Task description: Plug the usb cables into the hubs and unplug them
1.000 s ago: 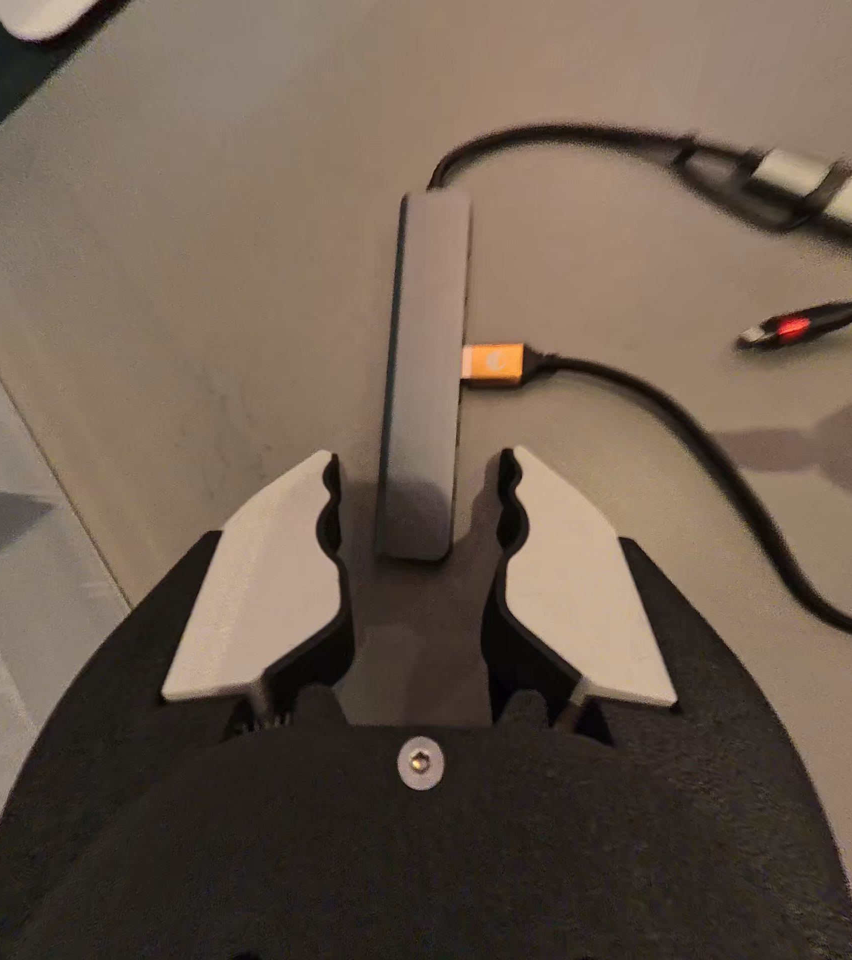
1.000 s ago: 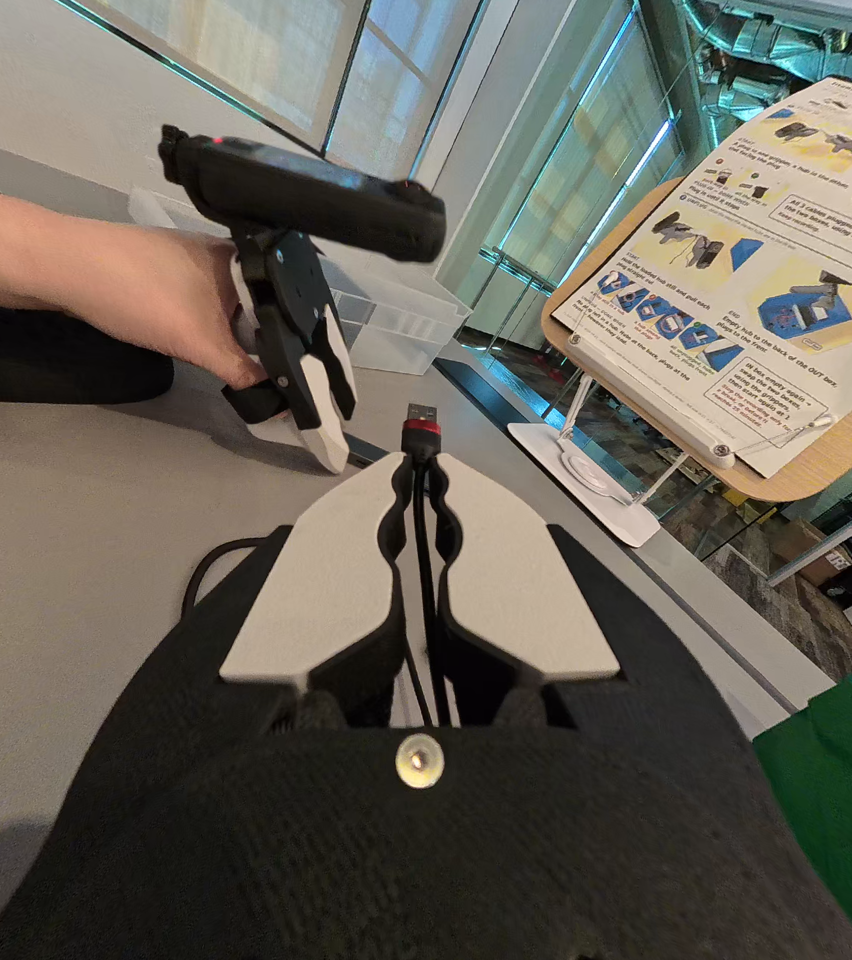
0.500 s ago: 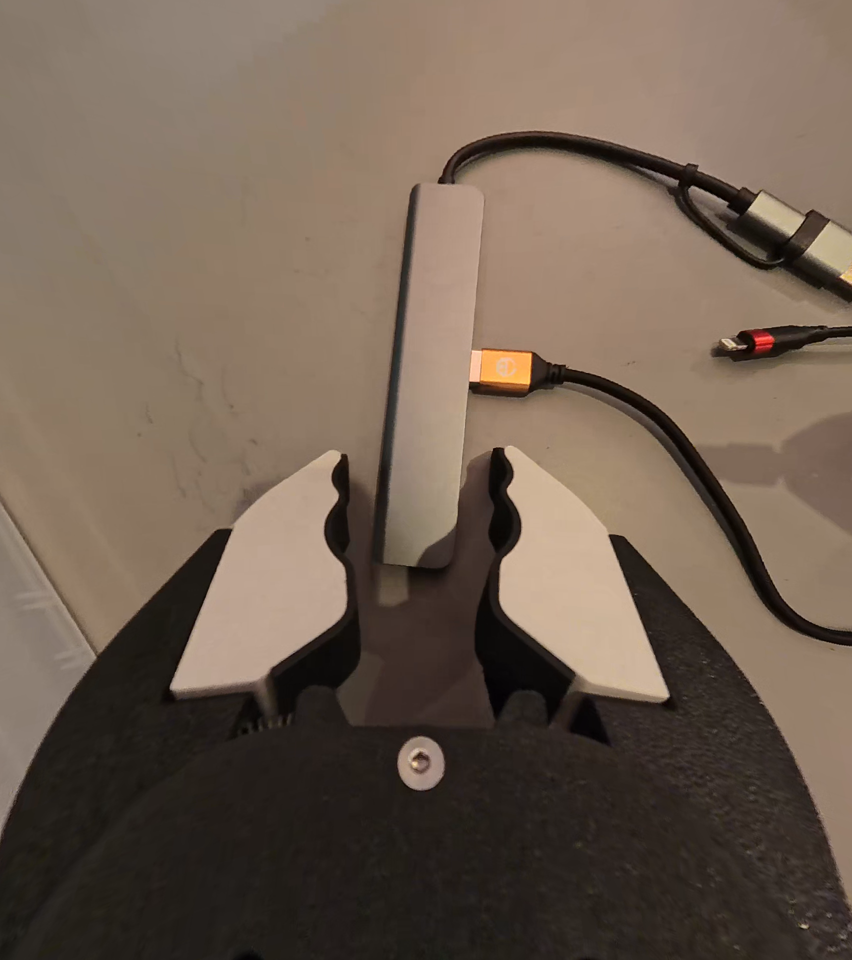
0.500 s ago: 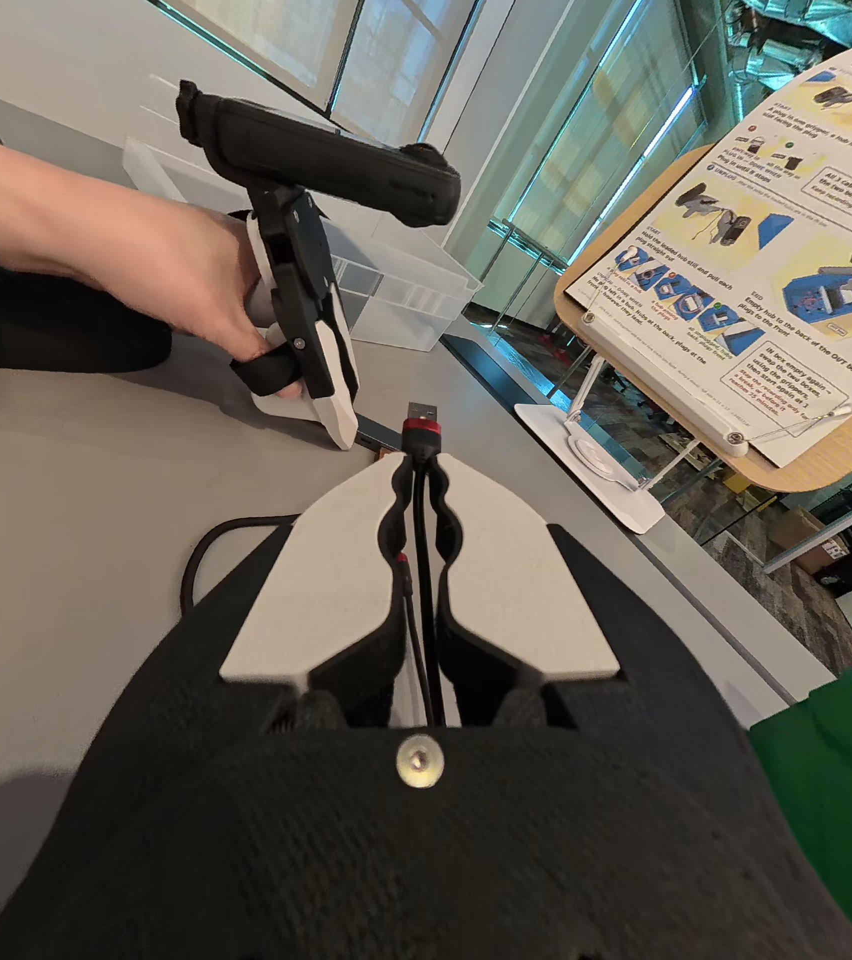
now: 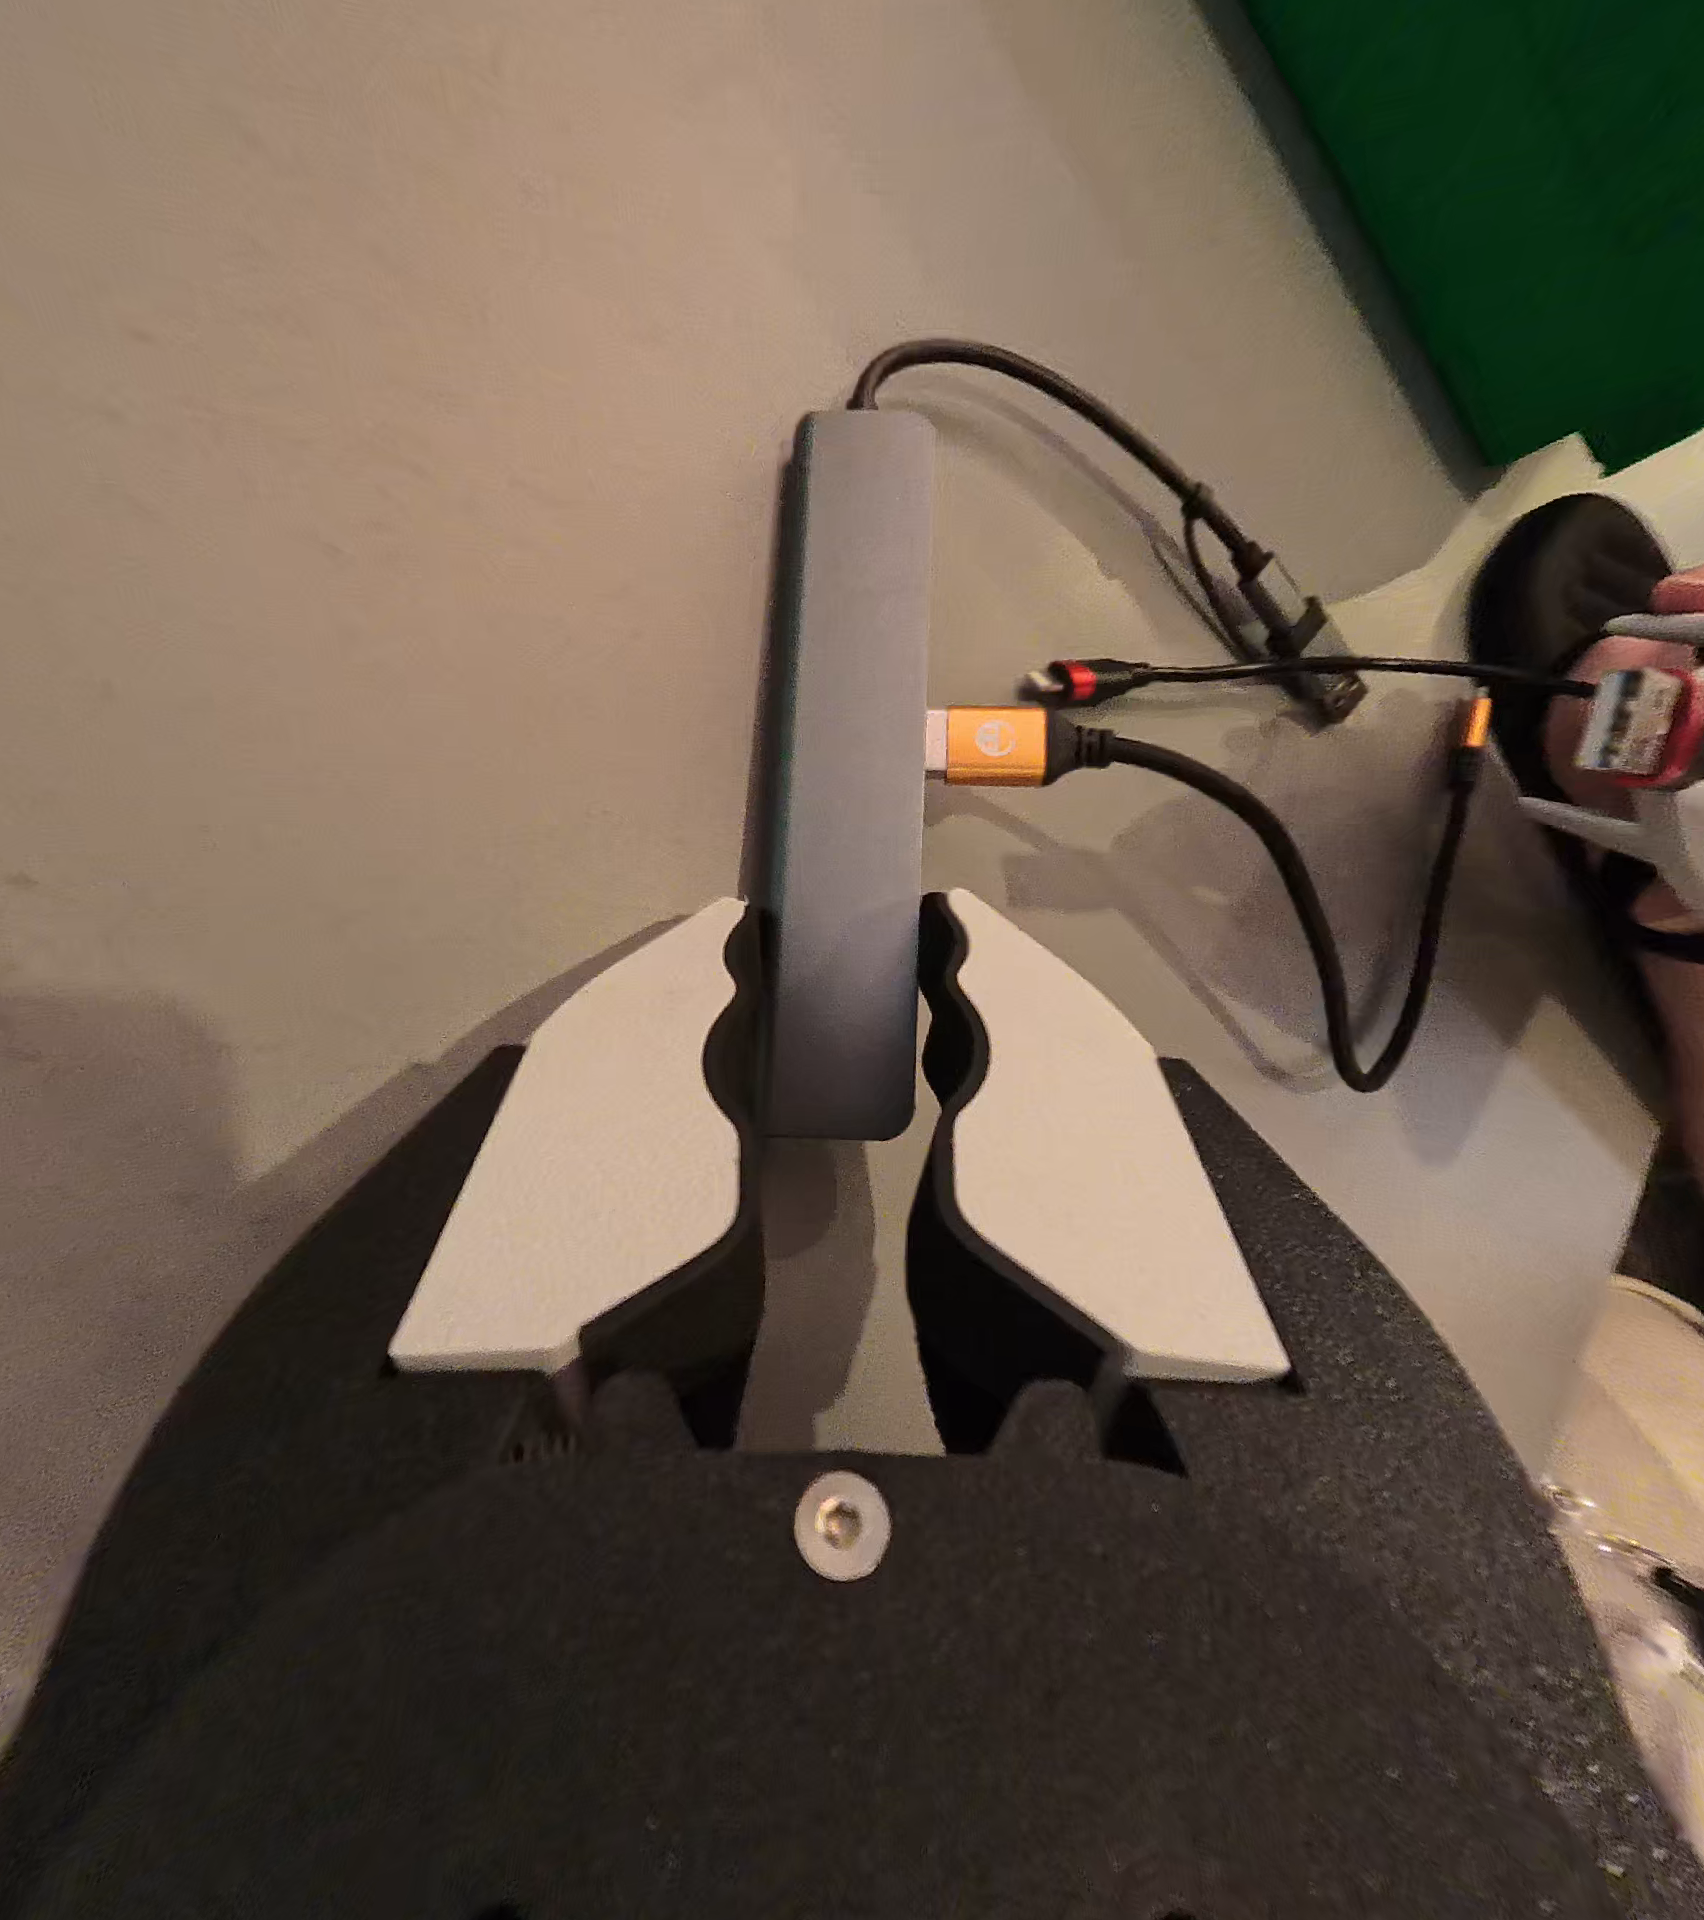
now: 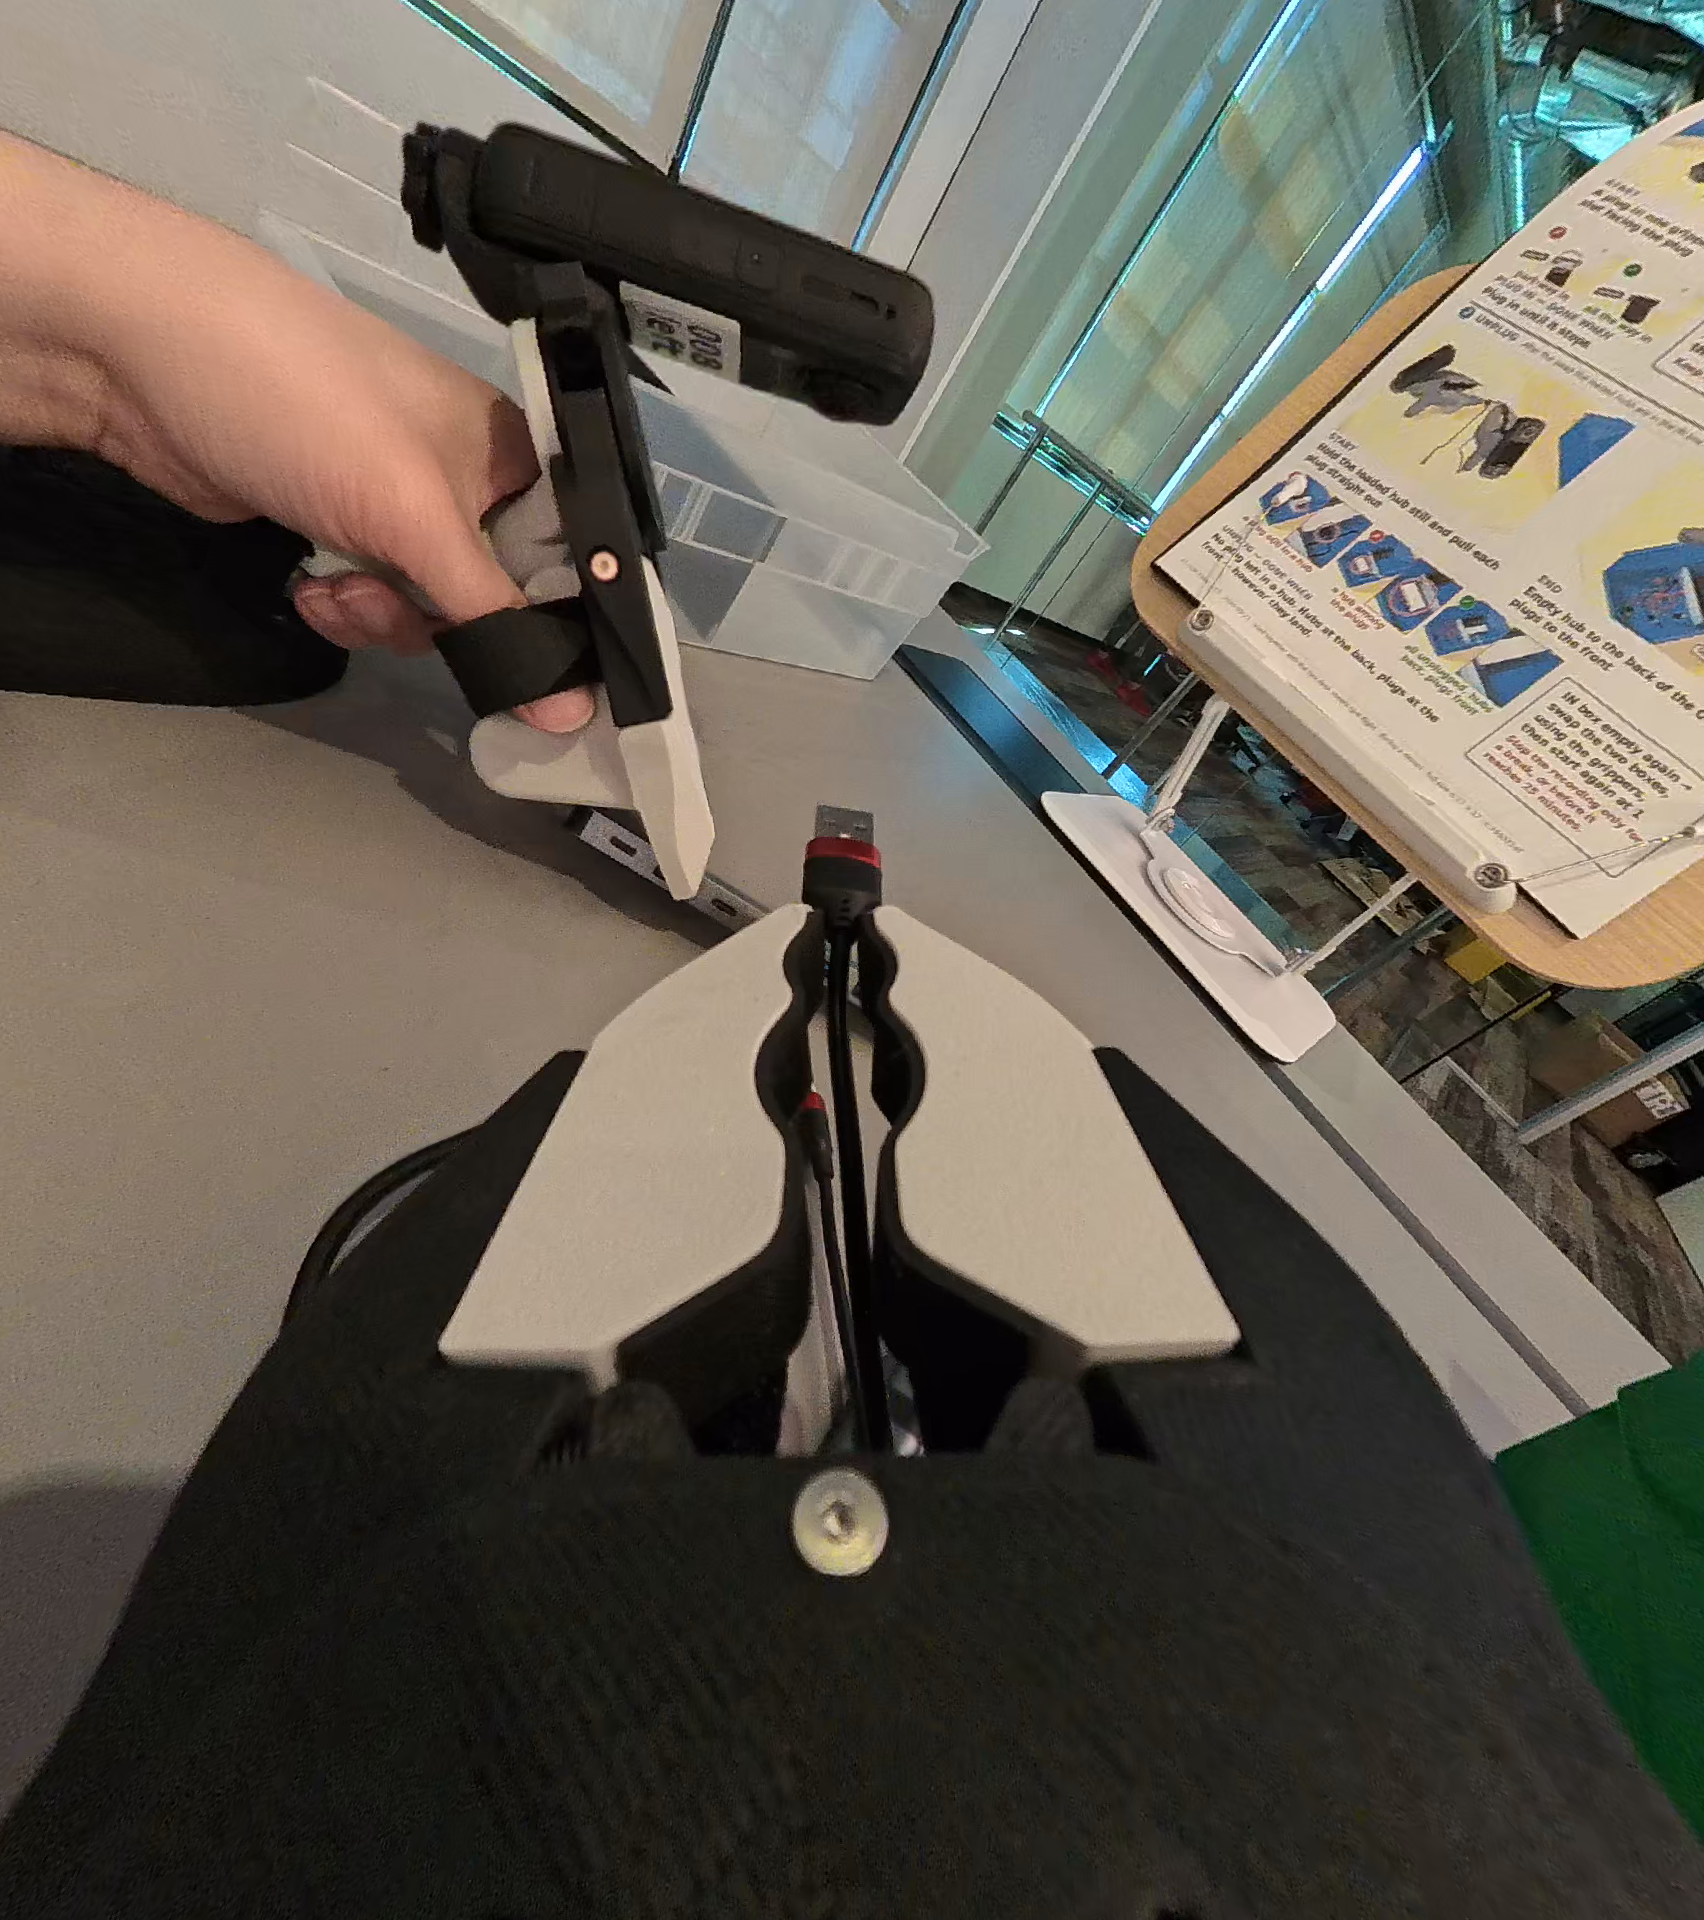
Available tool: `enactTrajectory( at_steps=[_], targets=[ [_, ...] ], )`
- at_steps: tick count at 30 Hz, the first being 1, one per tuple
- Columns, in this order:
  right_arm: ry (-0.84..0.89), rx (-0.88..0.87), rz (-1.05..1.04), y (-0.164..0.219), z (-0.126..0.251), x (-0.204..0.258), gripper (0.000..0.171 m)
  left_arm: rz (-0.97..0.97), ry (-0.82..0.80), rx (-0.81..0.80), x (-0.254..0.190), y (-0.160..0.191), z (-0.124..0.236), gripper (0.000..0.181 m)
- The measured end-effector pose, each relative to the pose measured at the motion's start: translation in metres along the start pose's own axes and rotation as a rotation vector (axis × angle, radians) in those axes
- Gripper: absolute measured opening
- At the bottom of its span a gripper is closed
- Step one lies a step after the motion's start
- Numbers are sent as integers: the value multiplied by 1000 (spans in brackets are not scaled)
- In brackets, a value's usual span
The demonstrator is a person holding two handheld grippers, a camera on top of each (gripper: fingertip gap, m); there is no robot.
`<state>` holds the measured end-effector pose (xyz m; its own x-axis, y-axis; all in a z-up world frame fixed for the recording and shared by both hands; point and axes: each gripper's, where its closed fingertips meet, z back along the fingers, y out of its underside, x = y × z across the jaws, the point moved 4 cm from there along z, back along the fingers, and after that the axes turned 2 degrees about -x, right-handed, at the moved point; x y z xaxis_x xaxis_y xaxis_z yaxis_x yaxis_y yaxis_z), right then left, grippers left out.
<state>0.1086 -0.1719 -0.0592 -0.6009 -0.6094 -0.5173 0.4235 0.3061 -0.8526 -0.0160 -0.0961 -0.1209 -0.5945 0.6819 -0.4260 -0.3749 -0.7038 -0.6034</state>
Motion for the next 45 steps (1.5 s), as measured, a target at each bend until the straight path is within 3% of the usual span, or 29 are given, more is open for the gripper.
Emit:
enactTrajectory(
  at_steps=[12, 25, 45],
  targets=[
    [146, -5, -133, 3, 11, -29, 7, 7, 91, -79, -12, -7, 5, 28],
    [153, 47, -235, 8, 6, -27, 7, -91, 207, -318, -45, -30, 22, 28],
    [146, 107, -273, 13, 1, -22, 6, -132, 212, -369, -57, -33, 22, 28]
  ],
)
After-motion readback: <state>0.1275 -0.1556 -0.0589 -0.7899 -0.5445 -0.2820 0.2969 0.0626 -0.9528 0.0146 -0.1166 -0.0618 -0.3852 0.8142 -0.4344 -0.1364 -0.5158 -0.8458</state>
